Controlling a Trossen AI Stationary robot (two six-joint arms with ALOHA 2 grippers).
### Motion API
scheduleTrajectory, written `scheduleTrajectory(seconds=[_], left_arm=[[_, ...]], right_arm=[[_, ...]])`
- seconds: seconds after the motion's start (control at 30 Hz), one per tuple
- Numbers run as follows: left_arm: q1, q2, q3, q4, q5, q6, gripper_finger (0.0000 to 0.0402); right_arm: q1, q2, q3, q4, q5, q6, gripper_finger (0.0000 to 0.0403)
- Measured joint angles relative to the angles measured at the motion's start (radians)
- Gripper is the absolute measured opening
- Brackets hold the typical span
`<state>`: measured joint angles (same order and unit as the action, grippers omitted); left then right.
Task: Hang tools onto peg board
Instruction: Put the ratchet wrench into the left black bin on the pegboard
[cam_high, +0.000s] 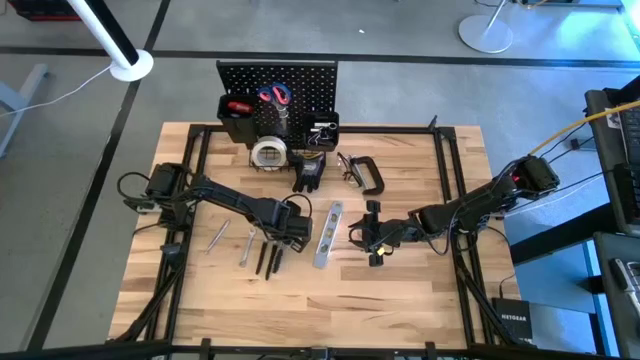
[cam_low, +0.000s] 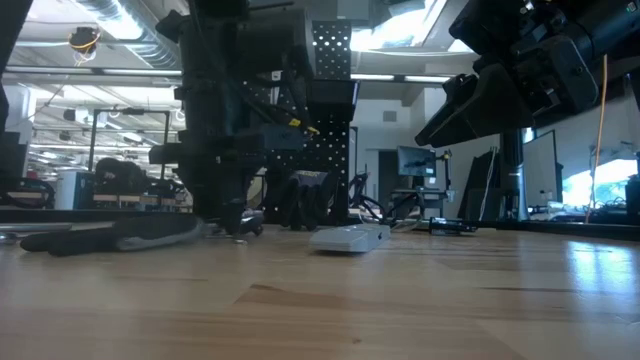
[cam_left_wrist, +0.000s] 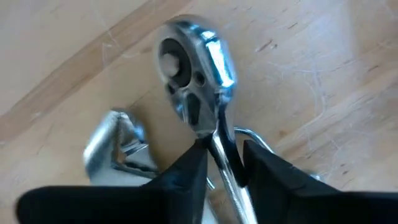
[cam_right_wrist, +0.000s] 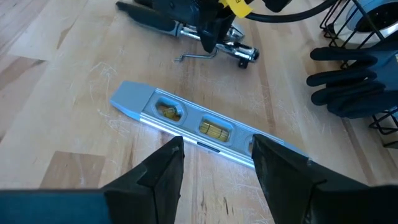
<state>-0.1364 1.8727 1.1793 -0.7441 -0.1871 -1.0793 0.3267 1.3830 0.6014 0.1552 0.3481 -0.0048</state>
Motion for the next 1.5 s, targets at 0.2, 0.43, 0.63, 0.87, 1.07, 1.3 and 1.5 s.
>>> scheduleTrajectory(seconds=[0.2,0.43,0.63,0.87,1.07,1.3,1.5], left_arm=[[0.000,-0.001,0.000,-0.004,-0.018,0.022,0.0031],[-0.008,-0.006,0.007,-0.014,-0.019,0.040,0.0037],[-0.041,-0.064,0.069,-0.005,-0.072,0.108,0.0030],[-0.093,-0.249,0.122,0.000,-0.290,0.188,0.0035],[-0.103,-0.453,0.122,0.009,-0.527,0.304,0.0030],[-0.061,-0.621,0.122,0.179,-0.673,0.640,0.0036],[0.028,-0.722,0.122,0.376,-0.692,0.927,0.0030]], right_arm=[[0.000,0.000,0.000,0.000,0.000,0.000,0.0192],[0.000,0.000,0.000,0.000,0.000,0.000,0.0192],[0.000,0.000,0.000,-0.001,0.000,0.000,0.0192],[0.000,0.000,0.000,-0.013,0.000,0.000,0.0192],[0.000,0.000,0.000,-0.016,-0.001,0.000,0.0192],[0.000,0.000,0.000,-0.016,0.000,0.000,0.0192],[0.000,0.000,0.000,-0.015,0.000,0.000,0.0192]])
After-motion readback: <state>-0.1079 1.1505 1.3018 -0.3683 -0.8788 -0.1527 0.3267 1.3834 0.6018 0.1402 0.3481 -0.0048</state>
